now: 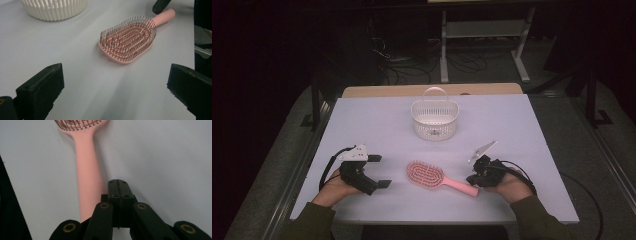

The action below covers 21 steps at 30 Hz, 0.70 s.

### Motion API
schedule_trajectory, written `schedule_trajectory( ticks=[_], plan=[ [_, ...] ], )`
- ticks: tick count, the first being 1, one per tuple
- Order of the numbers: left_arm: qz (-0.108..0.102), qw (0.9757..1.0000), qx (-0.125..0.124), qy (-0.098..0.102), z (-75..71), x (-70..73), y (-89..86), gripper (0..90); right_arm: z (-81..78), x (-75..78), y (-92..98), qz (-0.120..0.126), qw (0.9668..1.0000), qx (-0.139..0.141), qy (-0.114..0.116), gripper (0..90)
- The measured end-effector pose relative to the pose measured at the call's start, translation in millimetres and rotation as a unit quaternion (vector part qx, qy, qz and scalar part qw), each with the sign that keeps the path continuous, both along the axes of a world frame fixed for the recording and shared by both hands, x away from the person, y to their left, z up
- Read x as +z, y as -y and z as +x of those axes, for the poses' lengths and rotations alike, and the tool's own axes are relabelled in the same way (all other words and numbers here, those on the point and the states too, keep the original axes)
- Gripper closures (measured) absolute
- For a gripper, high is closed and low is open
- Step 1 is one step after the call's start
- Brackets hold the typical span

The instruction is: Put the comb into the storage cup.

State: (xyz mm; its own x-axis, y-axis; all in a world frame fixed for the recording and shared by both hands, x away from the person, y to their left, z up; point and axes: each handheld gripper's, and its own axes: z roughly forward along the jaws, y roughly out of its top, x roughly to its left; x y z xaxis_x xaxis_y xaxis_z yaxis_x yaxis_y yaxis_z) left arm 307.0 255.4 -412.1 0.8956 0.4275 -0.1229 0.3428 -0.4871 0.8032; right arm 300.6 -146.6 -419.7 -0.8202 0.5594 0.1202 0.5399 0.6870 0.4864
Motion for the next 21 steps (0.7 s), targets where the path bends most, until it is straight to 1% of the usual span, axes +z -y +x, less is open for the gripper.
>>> schedule_trajectory(
  ticks=[16,21],
  plan=[
    [0.000,1.0000,0.000,0.000,0.0,0.1,0.0,0.6,-12.5,-1.2,-0.4,-0.001,1.0000,0.006,-0.003,88.9],
    [0.001,1.0000,-0.001,0.000,0.0,0.1,0.1,0.6,-16.4,-3.6,-2.9,-0.008,0.9999,0.011,-0.005,89.0]
  ],
)
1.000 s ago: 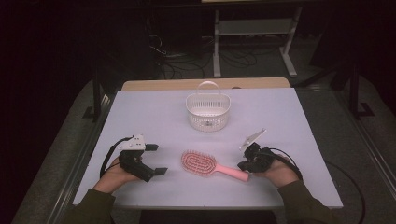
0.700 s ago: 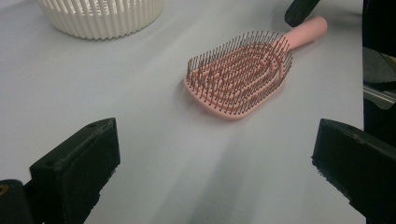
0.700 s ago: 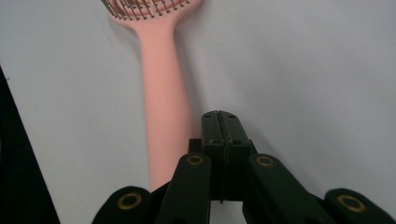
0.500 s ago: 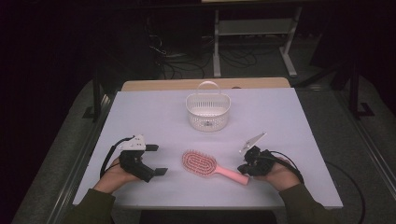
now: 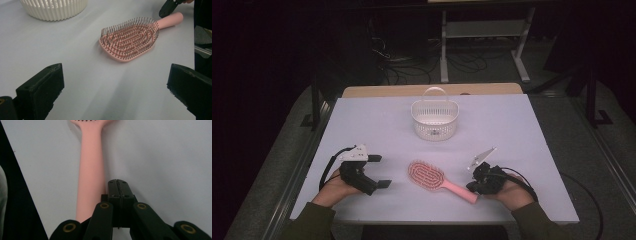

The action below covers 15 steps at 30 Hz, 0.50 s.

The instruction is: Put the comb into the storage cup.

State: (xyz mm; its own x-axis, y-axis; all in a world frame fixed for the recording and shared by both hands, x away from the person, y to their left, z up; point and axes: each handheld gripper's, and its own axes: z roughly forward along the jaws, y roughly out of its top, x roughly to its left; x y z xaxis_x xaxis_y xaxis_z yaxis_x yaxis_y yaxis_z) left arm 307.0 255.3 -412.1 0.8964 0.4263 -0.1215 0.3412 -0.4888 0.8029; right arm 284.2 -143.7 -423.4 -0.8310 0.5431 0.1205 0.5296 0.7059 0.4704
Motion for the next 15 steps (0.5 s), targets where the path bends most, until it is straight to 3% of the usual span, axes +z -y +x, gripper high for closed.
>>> schedule_trajectory(
  ticks=[6,9,11,14,15],
  plan=[
    [0.000,1.0000,0.001,-0.002,0.3,-0.3,-0.2,0.6,3.0,0.4,3.7,0.007,0.9998,-0.014,0.008,88.4],
    [0.001,1.0000,0.000,-0.002,0.4,-0.4,-0.1,0.6,5.2,1.8,7.7,0.017,0.9994,-0.027,0.013,83.8],
    [0.002,1.0000,0.000,-0.002,0.6,-0.4,0.0,0.6,8.3,4.0,14.7,0.039,0.9978,-0.046,0.028,76.5],
    [0.002,1.0000,0.001,-0.001,0.3,-0.3,-0.1,0.6,8.7,5.6,19.4,0.051,0.9959,-0.061,0.043,70.8],
    [0.000,1.0000,0.002,-0.002,0.3,-0.3,0.0,0.6,10.0,6.1,24.5,0.068,0.9941,-0.070,0.047,62.7]
  ],
)
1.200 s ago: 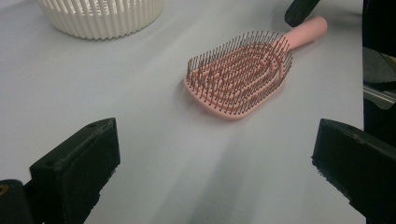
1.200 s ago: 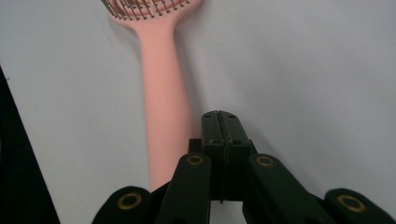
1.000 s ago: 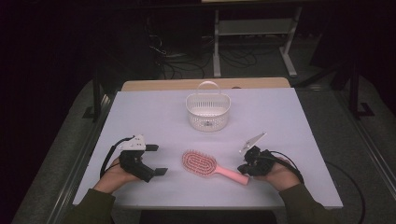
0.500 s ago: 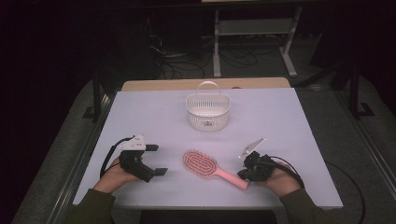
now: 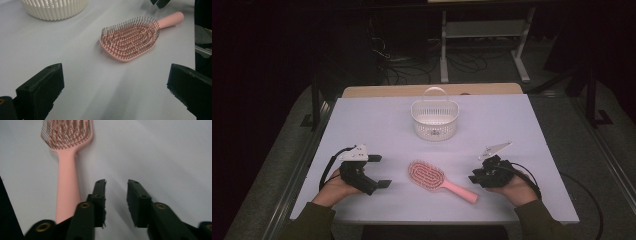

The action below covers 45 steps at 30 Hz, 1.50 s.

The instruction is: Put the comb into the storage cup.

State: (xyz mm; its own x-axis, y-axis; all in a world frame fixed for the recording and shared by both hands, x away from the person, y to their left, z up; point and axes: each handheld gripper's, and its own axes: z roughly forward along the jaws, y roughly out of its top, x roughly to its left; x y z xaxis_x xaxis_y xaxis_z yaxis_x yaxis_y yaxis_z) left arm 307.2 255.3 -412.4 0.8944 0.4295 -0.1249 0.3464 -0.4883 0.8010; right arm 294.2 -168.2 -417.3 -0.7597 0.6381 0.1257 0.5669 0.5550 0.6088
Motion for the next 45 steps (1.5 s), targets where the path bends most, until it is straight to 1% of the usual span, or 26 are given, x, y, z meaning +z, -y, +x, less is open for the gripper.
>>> schedule_trajectory(
  ticks=[2,4,5,7,8,9,11,13,14,15,16,17,18,21,24,28,33,40,45],
  plan=[
    [0.002,1.0000,-0.001,0.000,0.3,-0.2,0.0,0.6,0.4,-0.2,3.3,0.014,0.9998,-0.013,0.010,54.2],
    [0.002,1.0000,-0.001,0.000,0.2,-0.2,-0.1,0.6,1.9,-2.1,6.8,0.031,0.9992,-0.020,0.012,44.9],
    [0.002,1.0000,-0.001,0.000,0.2,-0.2,-0.1,0.6,2.4,-3.2,8.3,0.035,0.9990,-0.025,0.014,41.6],
    [0.000,1.0000,0.000,0.000,0.6,-0.3,-0.4,0.6,2.0,-4.8,10.6,0.034,0.9986,-0.034,0.024,33.4],
    [0.000,1.0000,0.000,0.000,0.6,-0.3,-0.4,0.6,2.0,-4.8,10.6,0.034,0.9986,-0.034,0.024,33.4],
    [0.003,1.0000,-0.001,0.000,0.7,-0.5,-0.2,0.6,1.4,-6.2,13.4,0.041,0.9976,-0.044,0.034,26.1],
    [0.002,1.0000,0.000,0.000,0.4,-0.8,0.2,0.6,0.4,-6.8,16.2,0.048,0.9961,-0.058,0.045,21.3],
    [0.003,1.0000,-0.001,0.000,0.3,-0.7,0.1,0.6,-0.1,-7.5,18.5,0.056,0.9945,-0.068,0.057,14.0],
    [0.003,1.0000,-0.001,0.000,0.3,-0.7,0.1,0.6,-0.1,-7.7,20.1,0.061,0.9937,-0.073,0.059,13.0],
    [0.003,1.0000,0.000,0.000,0.4,-0.6,-0.1,0.6,-0.1,-7.7,20.1,0.061,0.9937,-0.073,0.059,13.0],
    [0.002,1.0000,-0.001,-0.001,0.6,-0.5,-0.5,0.6,0.0,-7.8,21.9,0.066,0.9929,-0.077,0.061,11.1],
    [0.002,1.0000,0.000,0.000,0.8,-0.6,-0.8,0.6,0.1,-8.1,24.8,0.077,0.9918,-0.080,0.063,1.6],
    [0.002,1.0000,0.000,0.000,0.8,-0.6,-0.8,0.6,0.3,-8.1,25.5,0.078,0.9920,-0.079,0.060,0.0],
    [0.001,1.0000,0.000,-0.001,0.6,-0.6,-0.6,0.6,0.4,-7.0,27.7,0.073,0.9906,-0.092,0.070,0.0],
    [0.000,1.0000,-0.001,-0.001,0.3,-0.4,-0.5,0.6,0.5,-4.9,30.1,0.075,0.9899,-0.094,0.075,0.0],
    [0.000,1.0000,0.000,0.000,0.4,-0.4,-1.3,0.6,1.4,-3.5,32.2,0.075,0.9897,-0.095,0.076,0.0],
    [0.001,1.0000,0.000,-0.001,0.3,-0.4,-0.3,0.6,2.8,-4.4,32.8,0.069,0.9910,-0.090,0.072,0.0],
    [0.001,1.0000,-0.002,0.001,0.3,-0.6,0.6,0.6,3.2,-2.0,34.1,0.074,0.9906,-0.088,0.074,0.0],
    [0.001,1.0000,-0.002,0.000,0.4,-0.7,0.5,0.6,3.2,1.4,32.1,0.080,0.9906,-0.082,0.074,0.0]
  ],
)
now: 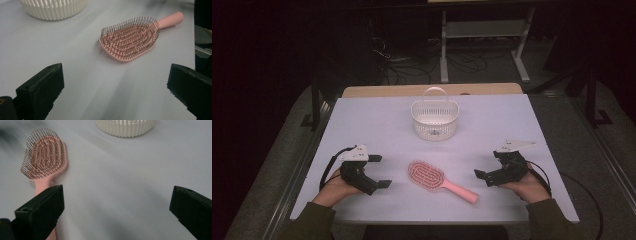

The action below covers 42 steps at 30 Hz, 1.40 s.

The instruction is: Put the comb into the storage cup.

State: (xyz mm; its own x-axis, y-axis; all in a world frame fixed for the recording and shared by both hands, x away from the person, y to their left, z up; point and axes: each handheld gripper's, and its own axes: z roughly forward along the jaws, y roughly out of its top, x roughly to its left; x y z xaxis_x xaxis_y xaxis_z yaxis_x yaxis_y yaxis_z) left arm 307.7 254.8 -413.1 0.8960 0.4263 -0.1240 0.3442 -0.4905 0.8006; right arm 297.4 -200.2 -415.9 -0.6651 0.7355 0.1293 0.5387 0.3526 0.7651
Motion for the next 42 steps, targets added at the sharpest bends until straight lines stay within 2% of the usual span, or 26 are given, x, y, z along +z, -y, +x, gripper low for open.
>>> schedule_trajectory(
  ticks=[2,6,12,15,21,42],
  plan=[
    [-0.001,1.0000,0.002,-0.006,0.5,-0.6,0.4,0.6,-0.1,1.1,-1.0,0.003,1.0000,0.001,-0.001,0.0],
    [0.001,1.0000,0.003,-0.006,0.9,-0.9,1.6,0.6,0.0,2.0,-2.0,0.005,1.0000,0.002,0.000,0.0],
    [-0.009,0.9999,0.010,0.000,0.8,-1.5,2.0,0.6,1.8,6.2,-4.0,0.009,0.9999,0.006,0.000,0.0],
    [-0.014,0.9999,0.006,0.000,0.7,-1.5,2.1,0.6,1.3,10.4,-6.4,0.014,0.9999,0.005,0.005,0.0],
    [-0.017,0.9997,0.016,-0.003,0.2,-3.2,0.3,0.5,-0.8,12.5,-11.7,0.020,0.9995,0.017,0.015,0.0],
    [-0.021,0.9997,0.015,0.002,-0.7,-1.3,-1.0,0.6,3.3,14.8,-36.1,0.000,0.9991,0.042,0.007,0.0]
  ],
)
